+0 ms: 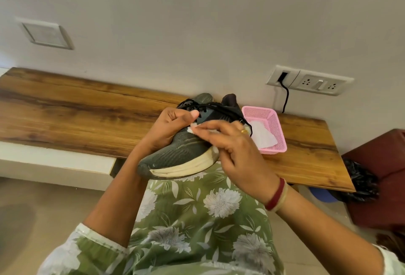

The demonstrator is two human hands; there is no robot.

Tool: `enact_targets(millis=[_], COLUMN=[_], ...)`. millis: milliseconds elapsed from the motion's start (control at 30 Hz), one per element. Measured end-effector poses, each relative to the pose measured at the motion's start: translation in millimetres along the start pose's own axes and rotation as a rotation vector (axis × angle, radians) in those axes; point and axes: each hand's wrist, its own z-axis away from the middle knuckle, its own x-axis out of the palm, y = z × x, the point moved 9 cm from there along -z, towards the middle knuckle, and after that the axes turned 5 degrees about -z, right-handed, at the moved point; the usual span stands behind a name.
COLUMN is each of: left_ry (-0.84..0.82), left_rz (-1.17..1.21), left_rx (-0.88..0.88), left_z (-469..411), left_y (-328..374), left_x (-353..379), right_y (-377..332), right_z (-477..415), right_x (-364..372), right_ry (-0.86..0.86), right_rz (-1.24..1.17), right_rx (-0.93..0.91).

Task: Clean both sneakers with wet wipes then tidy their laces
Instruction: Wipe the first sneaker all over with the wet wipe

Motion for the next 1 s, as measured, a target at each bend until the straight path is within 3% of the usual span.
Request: enact_targets(millis=[133, 333, 500, 633, 767, 900, 1000], left_ry=[0.004, -0.006, 0.023, 0.026, 0.026, 0.043, 0.107], left_rz=[0.005, -0.012, -0.003, -0.002, -0.009, -0.003, -0.039], left_rx=[0.000, -0.014, -0.019, -0.025, -0.022, -0.013, 0.006], left_z=[-1, -1, -3, -6, -7, -5, -4], left_y=[-1, -1, -9, -8, -9, -8, -6], left_x=[2, 1, 2, 0, 0, -4, -10], right_y=[49, 12, 50, 5, -6, 38, 39], right_z=[-12, 6, 0, 5, 5, -1, -2], right_x=[-17, 5, -20, -17, -23, -31, -27], right_ry=[0.111, 0.068, 0.272, 0.234, 0.225, 0.274, 0.279], right_rz=[0.111, -0.270, -0.312, -0.354, -0.211, -0.196, -0.182], right_rx=[0.164, 0.102, 0.251, 0.092, -0.054, 0.195, 0.226])
